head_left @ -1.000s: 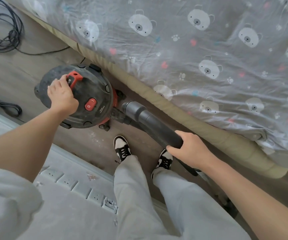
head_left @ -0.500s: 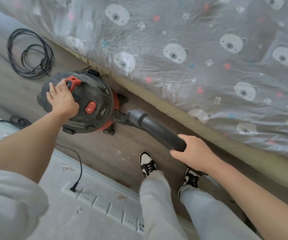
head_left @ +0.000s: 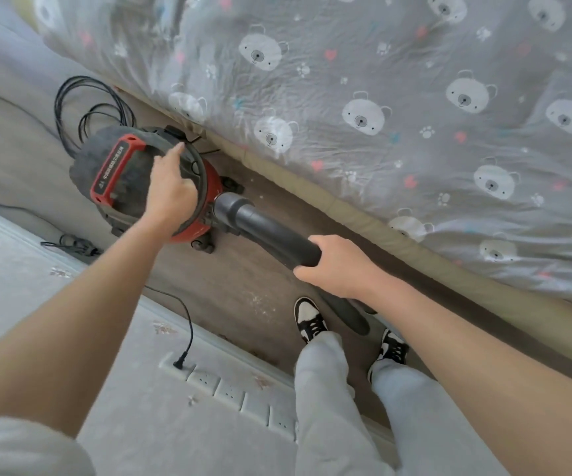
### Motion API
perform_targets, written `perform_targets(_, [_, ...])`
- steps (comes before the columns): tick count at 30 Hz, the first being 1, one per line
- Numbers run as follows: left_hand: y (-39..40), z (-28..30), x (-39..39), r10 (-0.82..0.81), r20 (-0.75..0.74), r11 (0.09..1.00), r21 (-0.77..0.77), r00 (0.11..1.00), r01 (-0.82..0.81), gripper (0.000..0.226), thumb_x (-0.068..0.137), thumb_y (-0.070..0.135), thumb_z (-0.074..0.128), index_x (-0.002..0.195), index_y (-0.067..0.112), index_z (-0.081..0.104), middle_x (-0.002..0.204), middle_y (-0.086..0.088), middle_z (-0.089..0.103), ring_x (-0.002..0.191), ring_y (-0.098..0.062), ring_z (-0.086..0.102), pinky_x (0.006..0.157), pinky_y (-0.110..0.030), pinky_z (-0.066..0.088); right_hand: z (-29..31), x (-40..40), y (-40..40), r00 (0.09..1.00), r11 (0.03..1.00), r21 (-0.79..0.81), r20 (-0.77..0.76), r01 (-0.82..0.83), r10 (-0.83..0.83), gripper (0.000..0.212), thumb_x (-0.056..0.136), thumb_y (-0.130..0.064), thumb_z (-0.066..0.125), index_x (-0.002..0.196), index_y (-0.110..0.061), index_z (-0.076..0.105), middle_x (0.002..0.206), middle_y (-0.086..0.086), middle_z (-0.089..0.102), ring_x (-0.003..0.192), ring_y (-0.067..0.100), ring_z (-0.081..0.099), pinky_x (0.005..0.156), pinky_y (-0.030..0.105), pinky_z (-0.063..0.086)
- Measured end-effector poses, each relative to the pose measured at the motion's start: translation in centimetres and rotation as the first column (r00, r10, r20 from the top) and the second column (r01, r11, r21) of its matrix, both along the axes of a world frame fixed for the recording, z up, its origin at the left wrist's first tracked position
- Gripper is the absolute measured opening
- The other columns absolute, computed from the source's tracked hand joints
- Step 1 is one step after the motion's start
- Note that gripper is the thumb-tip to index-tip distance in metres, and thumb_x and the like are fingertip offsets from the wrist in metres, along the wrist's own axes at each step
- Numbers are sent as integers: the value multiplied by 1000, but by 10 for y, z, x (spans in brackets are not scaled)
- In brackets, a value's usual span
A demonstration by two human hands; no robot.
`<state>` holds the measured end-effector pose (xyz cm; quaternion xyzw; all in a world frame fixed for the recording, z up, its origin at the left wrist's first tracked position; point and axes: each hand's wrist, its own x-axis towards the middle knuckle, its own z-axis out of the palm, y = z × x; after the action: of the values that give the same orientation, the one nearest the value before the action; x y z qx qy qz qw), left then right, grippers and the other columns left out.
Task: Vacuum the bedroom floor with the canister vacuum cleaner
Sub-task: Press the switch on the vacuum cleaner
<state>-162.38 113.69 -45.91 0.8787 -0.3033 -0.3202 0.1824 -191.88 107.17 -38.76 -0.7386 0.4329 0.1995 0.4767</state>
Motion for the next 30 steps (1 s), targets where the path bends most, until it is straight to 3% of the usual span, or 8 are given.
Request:
perform_targets(5, [-33,130,-88,-402,-165,911,-172,901,375,38,104,46,37,116,29,69,98,17,75,98,-1,68,90,-37,57,62,-31,-8,1000,1000,6,8,-2,2,18,76,-43,64,79,-27,56,72,-6,62,67,14,60,62,36,51])
perform_targets(9, [-64,218,-182,-815,-99,569,56,571,821,58,99,68,27,79,29,65,71,7,66,68,-11,62,66,-32,51,124,-93,-17,1000,1000,4,-5,14,-14,17,75,-49,62,82,-35,56,77,-12,64,73,8,61,69,35,54])
perform_targets(15, [-104,320,-346,-995,-10,95,247,100,964,60,81,84,41,75,27,58,68,8,61,62,-12,54,55,-29,38,234,-241,-26,949,959,-3,148,284,-280,24,73,-48,69,76,-31,52,69,-14,57,59,2,48,58,23,41])
perform_targets(19, [-118,371,-456,-988,-127,-104,125,-88,987,54,84,85,43,88,33,57,76,9,61,68,-11,57,61,-30,44,278,-387,6,800,831,186,225,525,-556,43,78,-62,68,118,-49,55,114,-28,62,102,-9,58,81,11,46])
perform_targets(21, [-115,389,-508,-988,-104,-126,90,-116,988,52,86,83,41,90,34,55,77,10,60,68,-9,57,63,-30,46,280,-462,36,595,614,241,155,751,-789,48,85,-60,59,130,-57,45,135,-28,51,124,-8,46,103,25,40])
perform_targets(25, [-112,413,-623,-952,-190,-252,49,-239,966,42,92,71,46,90,30,54,72,4,67,55,-7,60,59,-28,50,257,-555,100,-261,-258,483,-61,837,-963,40,100,-46,46,138,-36,41,151,-9,33,145,26,23,114,53,25])
perform_targets(28, [-108,407,-685,-842,-500,-229,-8,-202,973,34,93,49,55,94,16,53,62,-4,68,42,-15,60,48,-26,51,238,-577,95,-578,-517,512,-48,686,-814,37,100,-29,55,134,-18,48,121,10,49,107,27,62,82,40,57])
perform_targets(30, [-98,398,-719,-759,-642,-164,29,-108,986,28,90,36,59,96,10,53,64,-4,67,43,-21,59,48,-28,53,226,-597,87,-753,-656,519,-35,548,-657,25,98,-5,48,123,-7,49,105,16,52,78,23,64,60,34,55])
